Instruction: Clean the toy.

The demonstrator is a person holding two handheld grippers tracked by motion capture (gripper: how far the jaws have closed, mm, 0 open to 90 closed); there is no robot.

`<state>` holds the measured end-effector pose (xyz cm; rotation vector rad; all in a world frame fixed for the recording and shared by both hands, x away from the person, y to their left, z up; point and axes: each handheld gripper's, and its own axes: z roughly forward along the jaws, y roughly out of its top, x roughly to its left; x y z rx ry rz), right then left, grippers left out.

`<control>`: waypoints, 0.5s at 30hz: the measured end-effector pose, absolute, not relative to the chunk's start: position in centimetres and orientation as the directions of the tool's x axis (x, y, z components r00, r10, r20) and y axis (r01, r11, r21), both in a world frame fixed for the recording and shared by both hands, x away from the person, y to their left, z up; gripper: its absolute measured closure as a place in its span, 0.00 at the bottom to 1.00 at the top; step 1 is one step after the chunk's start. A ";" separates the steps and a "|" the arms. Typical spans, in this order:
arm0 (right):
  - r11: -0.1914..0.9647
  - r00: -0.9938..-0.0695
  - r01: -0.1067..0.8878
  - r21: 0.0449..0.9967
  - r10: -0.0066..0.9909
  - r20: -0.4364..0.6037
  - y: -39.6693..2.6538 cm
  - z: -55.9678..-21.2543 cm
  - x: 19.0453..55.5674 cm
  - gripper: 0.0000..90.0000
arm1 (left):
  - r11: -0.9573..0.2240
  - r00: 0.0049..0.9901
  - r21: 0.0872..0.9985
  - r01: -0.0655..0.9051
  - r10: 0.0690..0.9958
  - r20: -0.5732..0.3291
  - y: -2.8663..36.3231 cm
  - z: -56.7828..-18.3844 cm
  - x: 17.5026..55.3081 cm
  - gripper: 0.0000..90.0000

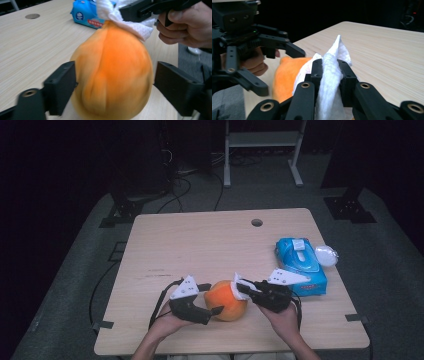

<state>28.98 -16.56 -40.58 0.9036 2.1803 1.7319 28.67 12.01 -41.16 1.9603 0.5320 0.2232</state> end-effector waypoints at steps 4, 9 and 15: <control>0.107 -0.775 0.338 0.935 0.596 0.212 -17.1 -40.8 29.4 0.85 | -0.382 0.891 0.888 0.257 0.450 -0.064 11.2 -43.0 28.8 0.18; 0.095 -0.776 0.334 0.938 0.592 0.216 -17.1 -40.4 29.0 0.85 | -0.394 0.886 0.898 0.194 0.464 0.012 10.7 -42.3 28.1 0.43; 0.160 -0.835 0.265 0.951 0.531 0.143 -15.2 -39.3 27.8 0.85 | -0.417 0.894 0.891 0.179 0.448 0.030 10.5 -41.8 27.7 0.47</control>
